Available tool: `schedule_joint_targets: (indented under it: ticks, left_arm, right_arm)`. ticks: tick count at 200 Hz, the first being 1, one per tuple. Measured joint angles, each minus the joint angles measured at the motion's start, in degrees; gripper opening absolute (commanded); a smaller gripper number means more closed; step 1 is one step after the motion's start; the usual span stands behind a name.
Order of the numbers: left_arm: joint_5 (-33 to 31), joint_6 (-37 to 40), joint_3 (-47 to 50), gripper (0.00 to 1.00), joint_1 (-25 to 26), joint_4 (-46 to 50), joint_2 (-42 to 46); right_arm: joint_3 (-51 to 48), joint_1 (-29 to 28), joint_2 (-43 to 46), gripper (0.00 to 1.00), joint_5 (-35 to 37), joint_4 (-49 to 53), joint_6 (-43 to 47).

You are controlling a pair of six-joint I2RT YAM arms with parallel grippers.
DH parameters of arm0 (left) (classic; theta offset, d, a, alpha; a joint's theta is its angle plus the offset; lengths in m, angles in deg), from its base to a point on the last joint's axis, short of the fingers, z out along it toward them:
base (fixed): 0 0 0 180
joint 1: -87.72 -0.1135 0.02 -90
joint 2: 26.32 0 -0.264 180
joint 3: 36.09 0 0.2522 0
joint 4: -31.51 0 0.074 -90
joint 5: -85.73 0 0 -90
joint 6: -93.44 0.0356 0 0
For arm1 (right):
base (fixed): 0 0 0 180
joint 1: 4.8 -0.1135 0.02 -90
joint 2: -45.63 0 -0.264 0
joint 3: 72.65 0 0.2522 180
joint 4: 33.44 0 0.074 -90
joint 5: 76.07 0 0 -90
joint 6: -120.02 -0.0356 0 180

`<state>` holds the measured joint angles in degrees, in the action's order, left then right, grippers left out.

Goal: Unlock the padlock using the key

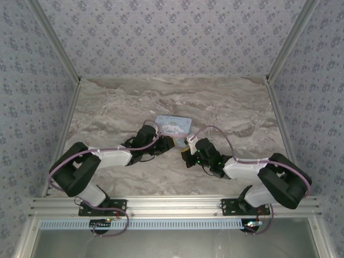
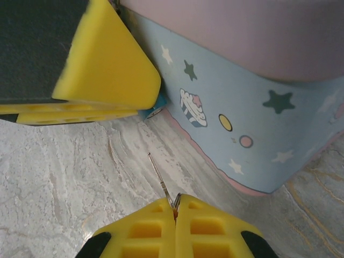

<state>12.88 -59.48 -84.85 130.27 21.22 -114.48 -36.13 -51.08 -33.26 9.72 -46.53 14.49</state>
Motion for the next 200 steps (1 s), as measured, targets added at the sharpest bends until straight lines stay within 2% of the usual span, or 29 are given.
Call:
schedule_joint_targets:
  ticks: [200]
  left_arm:
    - [0.4, 0.0, -0.2, 0.27, 0.0, 0.5, 0.0]
  right_arm:
    - [1.9, 1.2, -4.8, 0.0, -1.0, -4.9, 0.0]
